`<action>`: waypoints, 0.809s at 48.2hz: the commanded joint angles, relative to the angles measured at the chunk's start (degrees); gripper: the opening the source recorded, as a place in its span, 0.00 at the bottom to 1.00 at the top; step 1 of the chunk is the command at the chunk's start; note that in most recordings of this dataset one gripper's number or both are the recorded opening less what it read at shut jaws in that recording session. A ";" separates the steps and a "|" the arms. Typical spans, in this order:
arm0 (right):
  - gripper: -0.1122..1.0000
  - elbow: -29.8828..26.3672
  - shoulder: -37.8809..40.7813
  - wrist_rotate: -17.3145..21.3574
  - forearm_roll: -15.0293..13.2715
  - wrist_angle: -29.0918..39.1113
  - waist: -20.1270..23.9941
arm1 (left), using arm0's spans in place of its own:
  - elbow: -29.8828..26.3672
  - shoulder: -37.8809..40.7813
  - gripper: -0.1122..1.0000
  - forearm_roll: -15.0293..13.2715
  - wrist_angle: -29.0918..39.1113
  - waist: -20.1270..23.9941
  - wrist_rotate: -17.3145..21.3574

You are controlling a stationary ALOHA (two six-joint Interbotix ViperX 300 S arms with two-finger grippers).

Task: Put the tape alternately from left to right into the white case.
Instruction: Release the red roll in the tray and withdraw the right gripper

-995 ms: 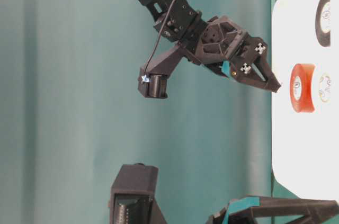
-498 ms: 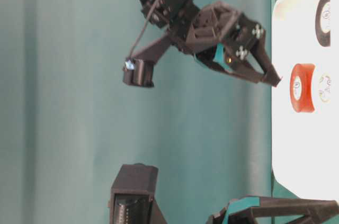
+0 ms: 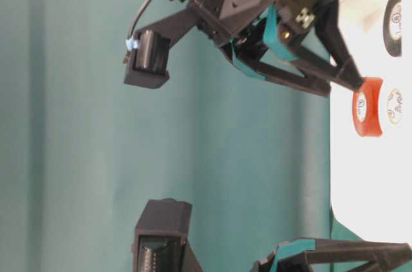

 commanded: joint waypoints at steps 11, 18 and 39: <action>0.70 0.53 -1.58 0.26 0.18 -0.35 5.54 | -0.97 -0.97 0.54 -0.09 -0.35 -0.18 0.00; 0.70 1.23 -1.58 0.79 0.53 -0.35 7.56 | -0.79 -0.97 0.54 -0.09 -0.35 -0.18 -0.09; 0.70 4.92 -1.58 7.65 0.70 -0.53 8.96 | -0.79 -0.97 0.54 -0.09 -0.35 -0.18 -0.09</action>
